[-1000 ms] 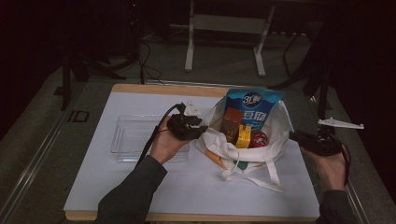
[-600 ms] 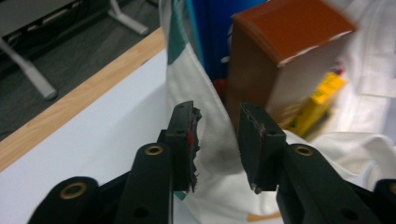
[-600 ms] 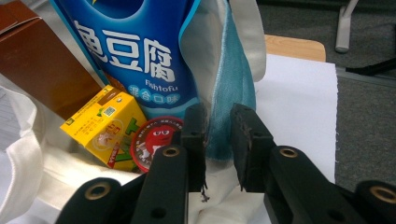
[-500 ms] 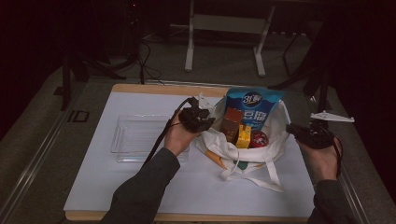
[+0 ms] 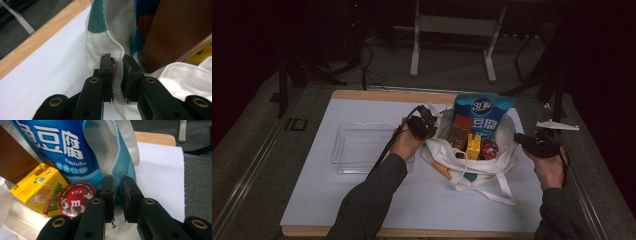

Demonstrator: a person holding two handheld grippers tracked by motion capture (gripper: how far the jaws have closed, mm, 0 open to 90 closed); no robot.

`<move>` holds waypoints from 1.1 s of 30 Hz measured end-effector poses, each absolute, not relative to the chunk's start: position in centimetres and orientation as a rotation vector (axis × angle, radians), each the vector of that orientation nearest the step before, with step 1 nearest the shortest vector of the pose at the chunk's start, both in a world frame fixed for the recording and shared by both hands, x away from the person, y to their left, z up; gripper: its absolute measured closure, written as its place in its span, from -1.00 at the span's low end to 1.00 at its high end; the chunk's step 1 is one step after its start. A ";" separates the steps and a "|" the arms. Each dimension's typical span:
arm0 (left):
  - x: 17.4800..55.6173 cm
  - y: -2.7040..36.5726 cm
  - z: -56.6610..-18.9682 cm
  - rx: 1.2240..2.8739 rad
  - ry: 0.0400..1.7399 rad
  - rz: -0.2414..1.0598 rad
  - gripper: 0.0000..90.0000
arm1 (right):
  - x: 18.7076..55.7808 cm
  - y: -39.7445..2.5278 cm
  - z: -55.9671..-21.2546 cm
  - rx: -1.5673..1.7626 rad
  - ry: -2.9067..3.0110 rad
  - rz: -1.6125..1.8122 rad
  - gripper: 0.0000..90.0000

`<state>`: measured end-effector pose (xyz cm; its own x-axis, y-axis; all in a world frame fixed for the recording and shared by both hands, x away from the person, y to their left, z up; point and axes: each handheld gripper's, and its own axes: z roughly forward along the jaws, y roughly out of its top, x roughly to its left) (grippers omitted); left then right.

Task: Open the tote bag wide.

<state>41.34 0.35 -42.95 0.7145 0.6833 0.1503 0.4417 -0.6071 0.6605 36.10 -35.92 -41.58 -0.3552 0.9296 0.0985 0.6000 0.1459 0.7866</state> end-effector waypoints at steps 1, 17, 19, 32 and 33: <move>41.5 0.3 -43.2 2.322 0.857 0.522 0.78 | 36.2 -35.9 -41.7 1.464 2.019 1.072 0.81; 43.3 -0.6 -45.6 2.431 0.874 0.499 0.78 | 39.0 -35.8 -47.4 1.657 2.059 1.000 0.80; 43.6 -0.6 -45.8 2.443 0.881 0.499 0.79 | 39.3 -35.9 -47.9 1.683 2.050 1.019 0.81; 44.4 -0.4 -47.8 2.499 0.936 0.445 0.80 | 39.4 -35.2 -49.1 1.659 2.055 0.946 0.81; 44.4 -0.4 -47.8 2.508 0.929 0.452 0.80 | 39.4 -35.2 -49.0 1.653 2.057 0.941 0.81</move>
